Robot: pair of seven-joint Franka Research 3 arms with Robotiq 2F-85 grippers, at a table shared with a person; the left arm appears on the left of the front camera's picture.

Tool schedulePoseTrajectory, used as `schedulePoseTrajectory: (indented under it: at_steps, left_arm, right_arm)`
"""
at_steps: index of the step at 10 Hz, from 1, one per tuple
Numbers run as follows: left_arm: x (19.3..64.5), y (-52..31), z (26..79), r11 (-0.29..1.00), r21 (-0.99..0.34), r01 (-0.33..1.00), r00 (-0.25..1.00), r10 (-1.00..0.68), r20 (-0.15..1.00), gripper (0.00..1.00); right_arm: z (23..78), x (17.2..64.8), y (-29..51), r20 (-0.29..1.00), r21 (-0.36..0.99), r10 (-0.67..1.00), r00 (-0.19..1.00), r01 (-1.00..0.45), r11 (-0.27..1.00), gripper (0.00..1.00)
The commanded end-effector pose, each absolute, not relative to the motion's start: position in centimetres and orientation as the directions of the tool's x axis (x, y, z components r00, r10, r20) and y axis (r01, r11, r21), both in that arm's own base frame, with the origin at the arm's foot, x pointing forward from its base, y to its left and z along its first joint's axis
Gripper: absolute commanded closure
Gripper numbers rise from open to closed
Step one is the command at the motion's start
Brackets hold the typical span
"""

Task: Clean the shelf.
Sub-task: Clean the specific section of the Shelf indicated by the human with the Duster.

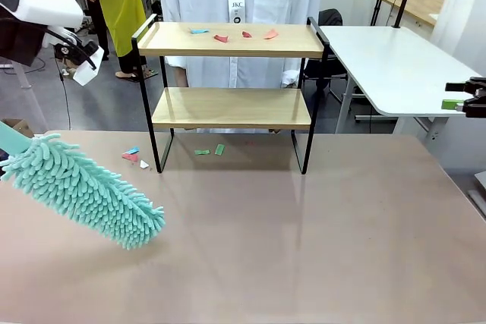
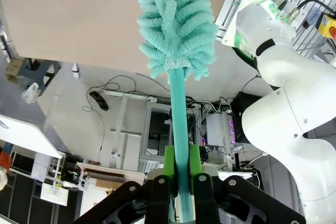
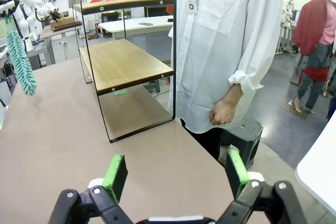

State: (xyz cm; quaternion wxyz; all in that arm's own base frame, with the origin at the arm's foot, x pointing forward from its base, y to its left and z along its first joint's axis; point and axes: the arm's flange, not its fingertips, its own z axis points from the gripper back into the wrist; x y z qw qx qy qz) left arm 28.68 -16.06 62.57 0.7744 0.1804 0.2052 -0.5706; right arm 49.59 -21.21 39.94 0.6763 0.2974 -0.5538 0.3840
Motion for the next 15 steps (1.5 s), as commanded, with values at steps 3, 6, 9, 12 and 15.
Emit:
schedulePoseTrajectory:
  at_steps: [3,6,9,12,15]
  left_arm:
    - [28.38,-15.65,62.89,0.283,0.034,0.958,0.260,-0.817,-0.514,0.87]
    - [28.38,-15.65,62.89,0.283,0.034,0.958,0.260,-0.817,-0.514,0.87]
    - [28.38,-15.65,62.89,0.283,0.034,0.958,0.260,-0.817,-0.514,0.87]
    - [28.38,-15.65,62.89,0.283,0.034,0.958,0.260,-0.817,-0.514,0.87]
    - [28.38,-15.65,62.89,0.283,0.034,0.958,0.260,-0.817,-0.514,0.87]
  right_arm:
    - [40.19,49.53,-21.02,0.978,-0.027,0.189,0.087,-0.849,0.528,0.00]
    - [40.19,49.53,-21.02,0.978,-0.027,0.189,0.087,-0.849,0.528,0.00]
    - [40.19,49.53,-21.02,0.978,-0.027,0.189,0.087,-0.849,0.528,0.00]
    - [40.19,49.53,-21.02,0.978,-0.027,0.189,0.087,-0.849,0.528,0.00]
    - [40.19,49.53,-21.02,0.978,-0.027,0.189,0.087,-0.849,0.528,0.00]
